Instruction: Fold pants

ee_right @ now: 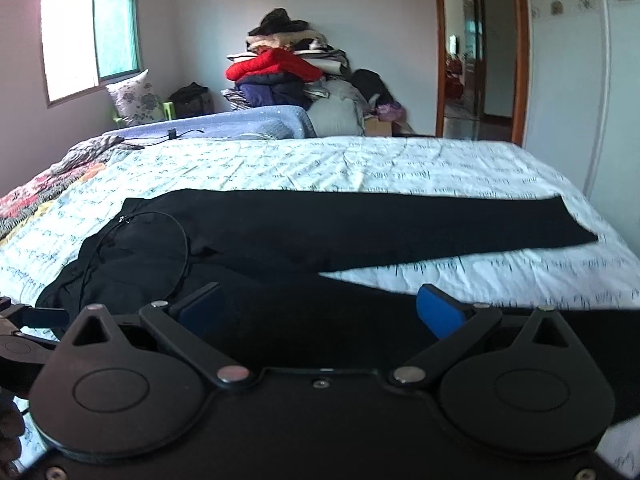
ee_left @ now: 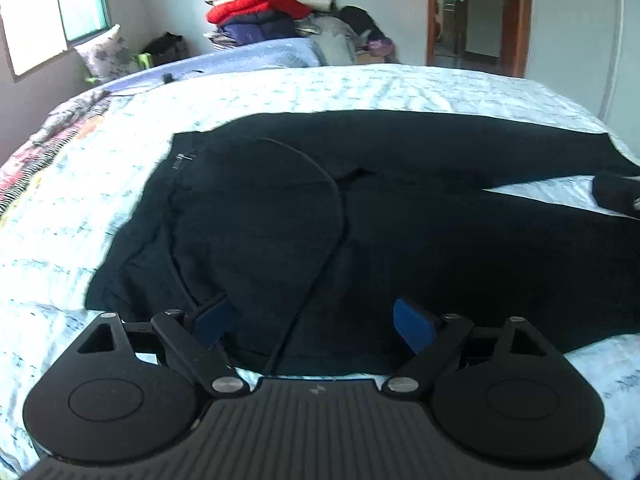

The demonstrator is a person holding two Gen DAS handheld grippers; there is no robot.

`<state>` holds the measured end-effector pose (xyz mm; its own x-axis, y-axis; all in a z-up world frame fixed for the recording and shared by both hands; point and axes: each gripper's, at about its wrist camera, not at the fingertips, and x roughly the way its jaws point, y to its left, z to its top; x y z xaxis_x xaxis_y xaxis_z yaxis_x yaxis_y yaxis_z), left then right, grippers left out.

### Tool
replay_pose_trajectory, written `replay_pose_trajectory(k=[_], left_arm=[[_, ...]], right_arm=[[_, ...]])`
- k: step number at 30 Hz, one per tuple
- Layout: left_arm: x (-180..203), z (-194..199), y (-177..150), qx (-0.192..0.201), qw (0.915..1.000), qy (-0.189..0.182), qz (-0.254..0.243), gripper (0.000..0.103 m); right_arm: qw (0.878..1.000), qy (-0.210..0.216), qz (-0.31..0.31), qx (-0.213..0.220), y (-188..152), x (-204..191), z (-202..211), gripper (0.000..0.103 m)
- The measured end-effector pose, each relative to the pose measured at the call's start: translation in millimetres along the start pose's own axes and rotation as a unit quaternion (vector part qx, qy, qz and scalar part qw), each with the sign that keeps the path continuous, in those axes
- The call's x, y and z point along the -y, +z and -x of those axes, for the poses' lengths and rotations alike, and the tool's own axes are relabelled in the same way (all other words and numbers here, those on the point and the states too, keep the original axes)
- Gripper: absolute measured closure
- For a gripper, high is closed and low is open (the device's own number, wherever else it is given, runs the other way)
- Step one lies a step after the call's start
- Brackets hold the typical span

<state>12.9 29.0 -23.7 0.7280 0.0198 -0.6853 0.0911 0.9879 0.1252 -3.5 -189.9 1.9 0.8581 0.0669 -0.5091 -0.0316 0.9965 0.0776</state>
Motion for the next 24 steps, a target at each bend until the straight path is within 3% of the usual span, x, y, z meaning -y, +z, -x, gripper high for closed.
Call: replay_pose_trajectory(k=[3,7,12,24], left_arm=[[-8,-5,3,-0.002,0.9999,0.001,0.01,0.012],[-11,-14,9,-0.016,0.9997,0.018,0.006,0.012],[-15,-13,16,-0.002,0.9995,0.026,0.018,0.011],[-7,-4,24,0.014,0.9996,0.008,0.025,0.009]], right_arm=[[1.0,0.005,0.015,0.006,7,-1,-4,0.0],[1.0,0.019,-0.012,-0.006,16,5,-16,0.0],[0.998,-0.03,-0.039,-0.025,16,5,-30,0.0],[0.998,-0.038,-0.04,-0.035,9,6,-29,0.0]])
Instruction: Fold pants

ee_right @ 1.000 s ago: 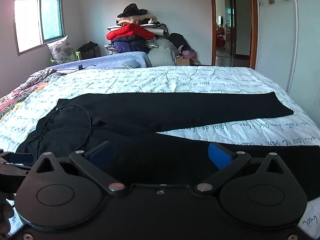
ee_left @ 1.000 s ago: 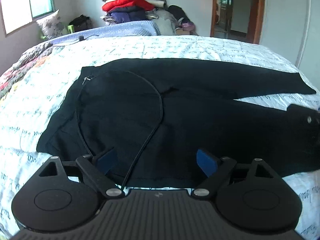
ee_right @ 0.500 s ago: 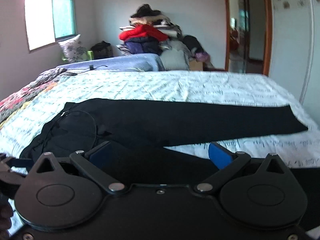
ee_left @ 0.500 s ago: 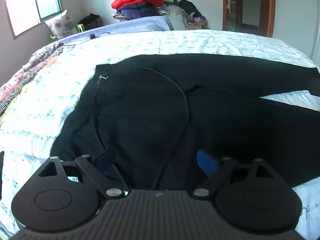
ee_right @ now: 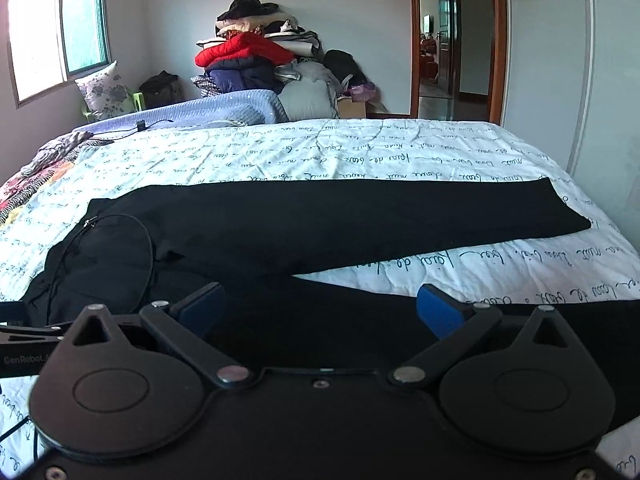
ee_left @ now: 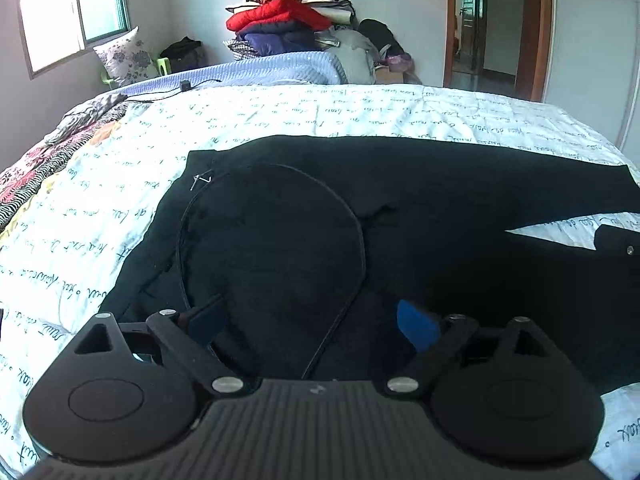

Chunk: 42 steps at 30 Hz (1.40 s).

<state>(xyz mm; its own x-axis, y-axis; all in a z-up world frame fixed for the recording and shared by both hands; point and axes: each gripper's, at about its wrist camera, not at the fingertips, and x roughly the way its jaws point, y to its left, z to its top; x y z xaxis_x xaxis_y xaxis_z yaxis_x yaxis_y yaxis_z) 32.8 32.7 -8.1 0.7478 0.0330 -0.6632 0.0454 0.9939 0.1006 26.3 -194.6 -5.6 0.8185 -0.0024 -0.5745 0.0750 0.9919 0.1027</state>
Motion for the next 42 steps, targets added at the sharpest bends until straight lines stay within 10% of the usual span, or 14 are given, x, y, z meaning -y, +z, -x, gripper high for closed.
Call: replay_pose_trajectory(k=[28,36,42], left_arm=[[-2,-3,7,0.008,0.9999,-0.011,-0.004,0.009],[-87,-26,59,0.055,0.9917,-0.115,0.014,0.0],[-200,-113,111,0.037,0.9774,-0.157,0.136,0.001]], right_arm=[[1.0,0.01,0.006,0.011,8,2,-4,0.0],[0.975,0.216,0.053,-0.003,53,25,-26,0.0],[0.951,0.294,-0.072,-0.068,96,67,-90,0.0]])
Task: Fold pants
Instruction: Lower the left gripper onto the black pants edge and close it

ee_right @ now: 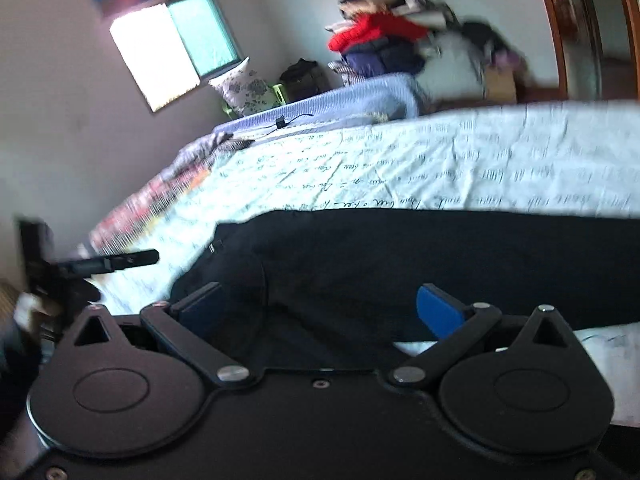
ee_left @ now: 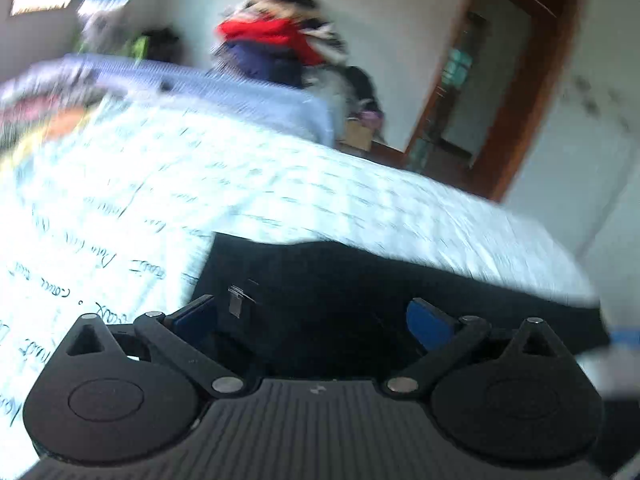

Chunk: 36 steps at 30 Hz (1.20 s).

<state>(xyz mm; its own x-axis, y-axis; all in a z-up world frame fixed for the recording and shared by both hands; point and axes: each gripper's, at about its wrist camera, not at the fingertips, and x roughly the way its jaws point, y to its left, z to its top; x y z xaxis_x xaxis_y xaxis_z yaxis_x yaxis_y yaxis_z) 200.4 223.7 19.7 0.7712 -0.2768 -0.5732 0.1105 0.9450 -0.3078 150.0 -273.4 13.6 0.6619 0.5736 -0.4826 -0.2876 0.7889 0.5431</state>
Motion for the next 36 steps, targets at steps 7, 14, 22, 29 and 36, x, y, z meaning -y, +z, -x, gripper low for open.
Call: replay_pose_trajectory(k=[7,14,22,29,36], left_arm=[[-79,-82,42,-0.043,0.9911,-0.087,0.091,0.001],[-104,-149,44,-0.086,0.9905,-0.079,0.073,0.006],[-107,-172,45,-0.086,0.992,-0.074,0.056,0.047],[-110,-165,44,-0.084,0.9944,-0.059,0.024,0.067],[-79,-140,51,-0.039,0.9968,-0.045,-0.053,0.073]], right_arm=[[0.995,0.049,-0.092,-0.009,23,34,-44,0.0],[0.993,0.058,-0.087,-0.047,20,43,-79,0.0],[0.995,0.057,-0.042,-0.064,30,35,-108,0.0],[0.997,0.061,-0.018,-0.052,48,31,-122,0.0],[0.996,0.073,0.018,-0.046,64,35,-136,0.0]])
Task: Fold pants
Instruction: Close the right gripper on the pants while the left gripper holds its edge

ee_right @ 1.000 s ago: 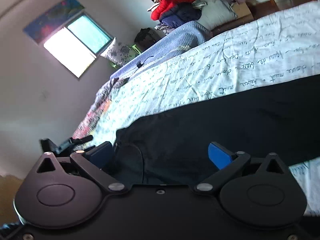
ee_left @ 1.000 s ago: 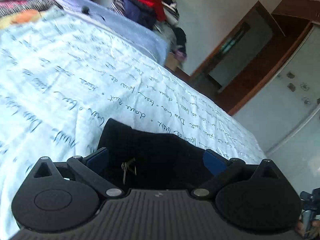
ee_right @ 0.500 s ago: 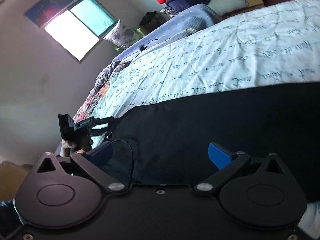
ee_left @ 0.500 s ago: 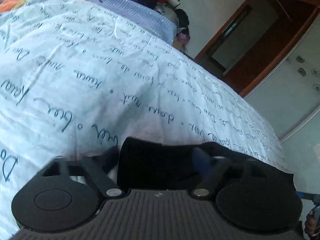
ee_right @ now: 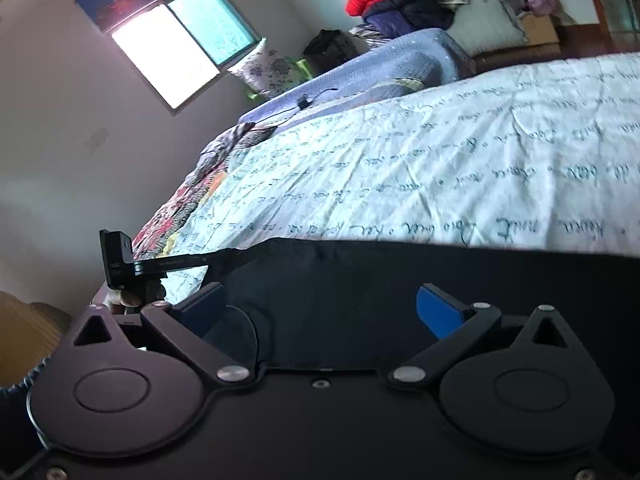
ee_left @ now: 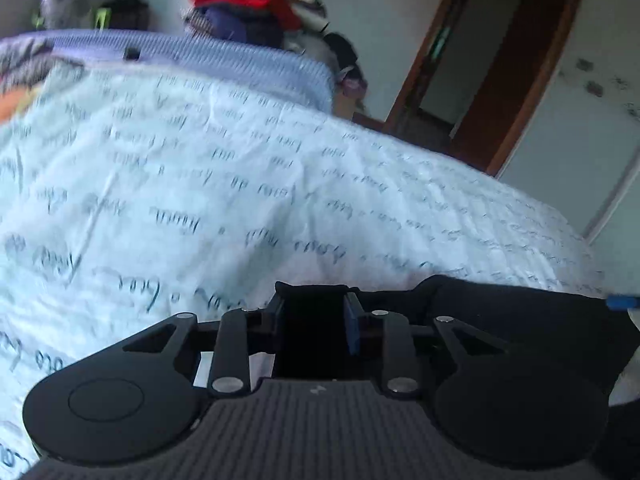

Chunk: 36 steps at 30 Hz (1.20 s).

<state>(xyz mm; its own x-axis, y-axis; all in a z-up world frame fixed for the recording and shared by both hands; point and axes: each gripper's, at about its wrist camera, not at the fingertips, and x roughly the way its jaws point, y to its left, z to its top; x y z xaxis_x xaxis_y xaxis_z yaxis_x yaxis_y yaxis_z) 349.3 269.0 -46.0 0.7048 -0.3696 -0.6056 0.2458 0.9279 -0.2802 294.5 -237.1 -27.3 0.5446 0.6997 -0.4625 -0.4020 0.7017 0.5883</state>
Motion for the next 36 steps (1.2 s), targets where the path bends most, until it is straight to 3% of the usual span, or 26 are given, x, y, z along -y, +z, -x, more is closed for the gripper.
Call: replay_pose_trajectory(k=[3,7,9,10,13,15,17,20,23,27,32,34,36], left_arm=[[9,19,3,0.025,0.9996,-0.011,-0.006,0.074],[22,50,4,0.064,0.9966,-0.051,-0.009,0.074],[28,67,2,0.082,0.9936,-0.077,-0.013,0.077],[31,77,0,0.095,0.9917,-0.085,-0.019,0.1],[28,94,-4,0.111,0.988,-0.108,-0.007,0.101],[24,93,-8,0.104,0.988,-0.114,0.004,0.101],[17,83,-12,0.079,0.9921,-0.098,0.0,0.098],[1,57,-16,0.039,0.9969,-0.069,0.004,0.083],[-25,33,-19,0.021,0.9986,-0.037,0.032,0.071],[-53,2,-22,-0.02,0.9968,-0.029,0.072,0.058],[-46,-30,-19,-0.034,0.9923,-0.087,0.081,0.035],[-34,-41,-12,-0.039,0.9925,-0.086,0.078,0.034],[-18,-48,-9,-0.046,0.9948,-0.077,0.049,0.062]], right_arm=[[0.998,-0.01,0.062,-0.032,17,6,-12,0.0],[0.978,-0.05,0.177,-0.096,38,18,-36,0.0],[0.972,-0.042,0.204,-0.109,47,27,-43,0.0],[0.971,-0.029,0.209,-0.116,52,31,-47,0.0],[0.967,-0.023,0.213,-0.141,60,43,-63,0.0],[0.96,-0.024,0.226,-0.163,59,47,-76,0.0],[0.949,-0.029,0.24,-0.201,55,49,-90,0.0],[0.938,-0.027,0.249,-0.24,50,52,-101,0.0],[0.938,-0.007,0.239,-0.252,50,56,-99,0.0],[0.944,0.006,0.22,-0.246,51,58,-96,0.0],[0.946,0.01,0.216,-0.24,49,58,-100,0.0],[0.948,0.01,0.214,-0.238,49,58,-102,0.0],[0.947,0.009,0.216,-0.237,49,56,-102,0.0]])
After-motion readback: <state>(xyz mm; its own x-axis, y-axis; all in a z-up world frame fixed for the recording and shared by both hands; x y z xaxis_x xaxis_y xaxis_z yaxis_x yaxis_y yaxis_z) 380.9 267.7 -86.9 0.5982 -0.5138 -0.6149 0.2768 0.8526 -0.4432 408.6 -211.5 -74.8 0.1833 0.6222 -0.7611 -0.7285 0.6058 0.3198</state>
